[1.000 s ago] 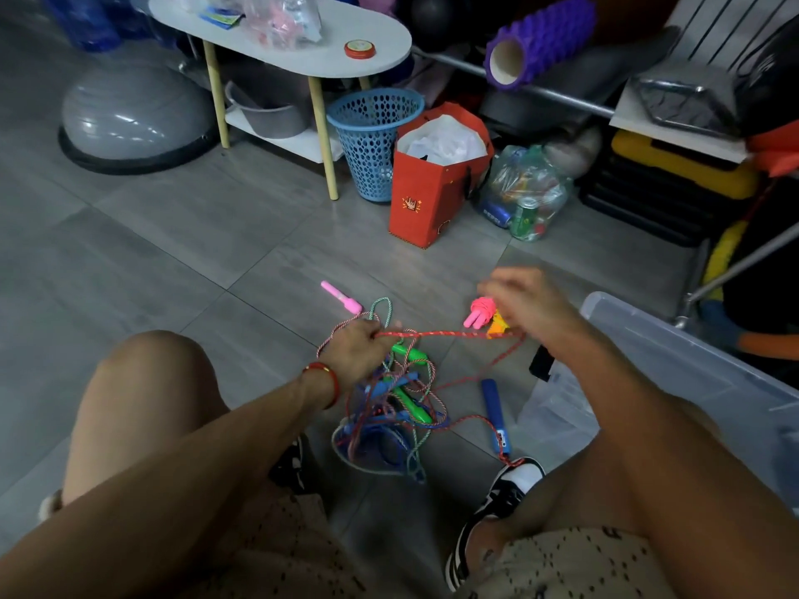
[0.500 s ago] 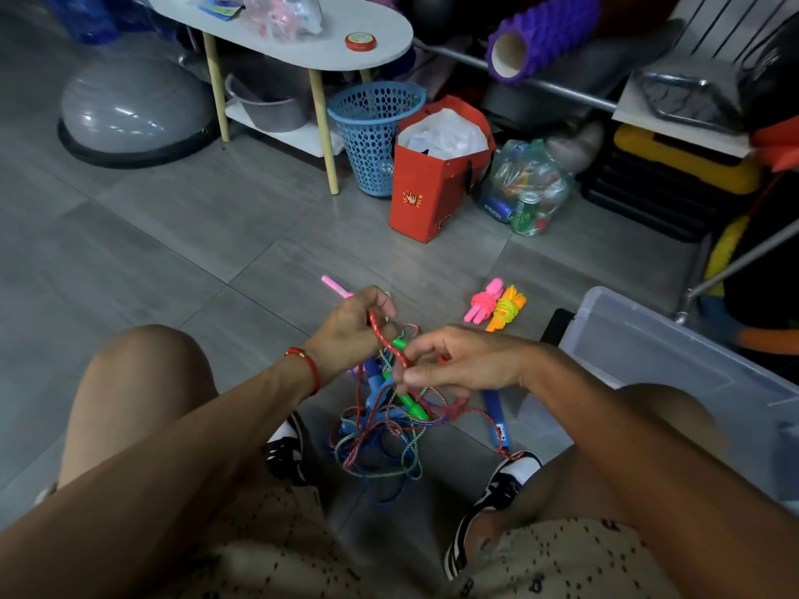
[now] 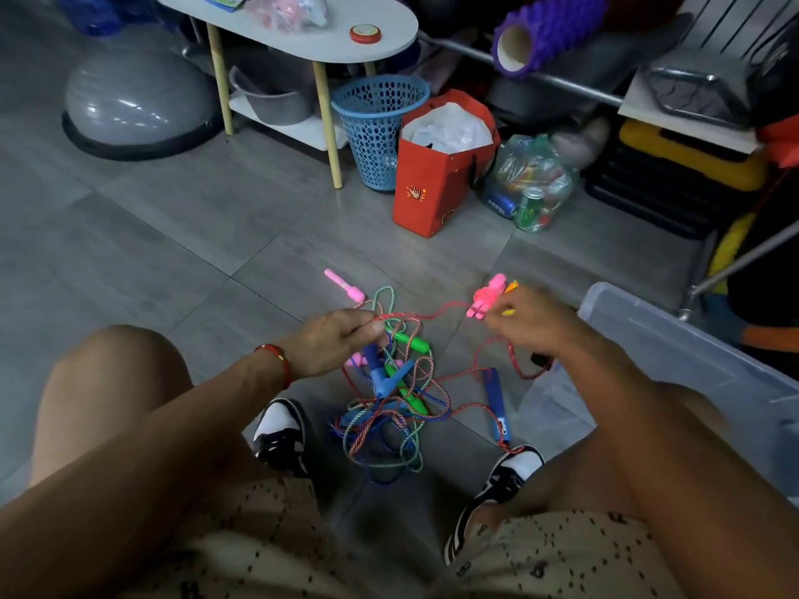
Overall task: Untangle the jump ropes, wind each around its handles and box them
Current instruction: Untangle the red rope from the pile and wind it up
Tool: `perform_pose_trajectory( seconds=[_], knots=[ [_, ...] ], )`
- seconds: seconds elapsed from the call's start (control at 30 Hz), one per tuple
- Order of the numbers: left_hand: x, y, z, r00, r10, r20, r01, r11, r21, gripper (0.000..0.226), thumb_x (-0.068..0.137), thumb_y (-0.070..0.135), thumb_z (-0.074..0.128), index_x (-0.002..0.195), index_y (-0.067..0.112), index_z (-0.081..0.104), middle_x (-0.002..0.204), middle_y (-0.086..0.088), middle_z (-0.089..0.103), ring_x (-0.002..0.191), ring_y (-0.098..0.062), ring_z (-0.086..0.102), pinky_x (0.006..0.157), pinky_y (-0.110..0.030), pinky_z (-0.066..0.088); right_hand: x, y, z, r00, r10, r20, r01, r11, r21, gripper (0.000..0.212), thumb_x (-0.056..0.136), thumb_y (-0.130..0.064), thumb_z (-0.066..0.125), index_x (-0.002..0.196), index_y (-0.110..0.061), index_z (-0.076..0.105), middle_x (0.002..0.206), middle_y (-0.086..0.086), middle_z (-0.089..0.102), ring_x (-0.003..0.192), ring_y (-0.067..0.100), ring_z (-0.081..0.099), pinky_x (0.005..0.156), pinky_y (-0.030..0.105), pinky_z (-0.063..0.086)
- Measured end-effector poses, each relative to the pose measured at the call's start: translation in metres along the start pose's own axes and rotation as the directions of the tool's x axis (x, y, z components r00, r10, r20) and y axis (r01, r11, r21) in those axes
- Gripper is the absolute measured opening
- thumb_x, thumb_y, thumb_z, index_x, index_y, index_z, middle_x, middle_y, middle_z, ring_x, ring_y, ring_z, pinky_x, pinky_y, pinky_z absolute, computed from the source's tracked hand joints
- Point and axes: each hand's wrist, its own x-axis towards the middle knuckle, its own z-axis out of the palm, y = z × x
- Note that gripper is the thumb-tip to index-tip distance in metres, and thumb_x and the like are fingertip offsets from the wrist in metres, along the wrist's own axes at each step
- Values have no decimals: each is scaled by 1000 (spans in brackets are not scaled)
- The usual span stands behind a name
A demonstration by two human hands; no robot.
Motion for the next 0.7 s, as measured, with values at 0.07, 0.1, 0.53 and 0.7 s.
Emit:
perform_pose_trajectory(
  seconds=[0.07,0.1,0.53,0.7],
  knots=[
    [0,12,5,994,109,20,-110,986,128,38,103,39,36,107,12,62,100,-3,58,94,-19,54,88,-32,43,-5,-18,14,978,-170,122,171,985,3,49,87,-39,62,131,-18,61,135,1,60,117,13,61,98,20,42],
    [0,16,8,988,156,6,-156,976,149,32,104,32,38,109,10,60,102,-2,56,95,-17,51,89,-29,39,-9,-33,20,946,-275,171,265,961,75,57,89,-31,65,143,-19,51,144,-1,54,116,1,59,98,13,39],
    [-11,-15,0,998,-54,-14,55,990,126,30,106,30,45,99,6,62,88,-8,64,82,-24,61,77,-33,47,-18,-19,-54,953,-118,-280,293,118,949,30,98,-21,51,70,-18,60,47,-3,35,42,11,35,52,26,42],
    [-14,-22,2,997,14,-70,-5,993,116,34,106,33,41,98,8,62,87,-7,65,79,-23,61,76,-34,49,2,20,-34,976,-29,-215,94,949,301,25,92,-17,60,71,-25,68,72,0,70,81,30,70,77,32,54]
  ],
)
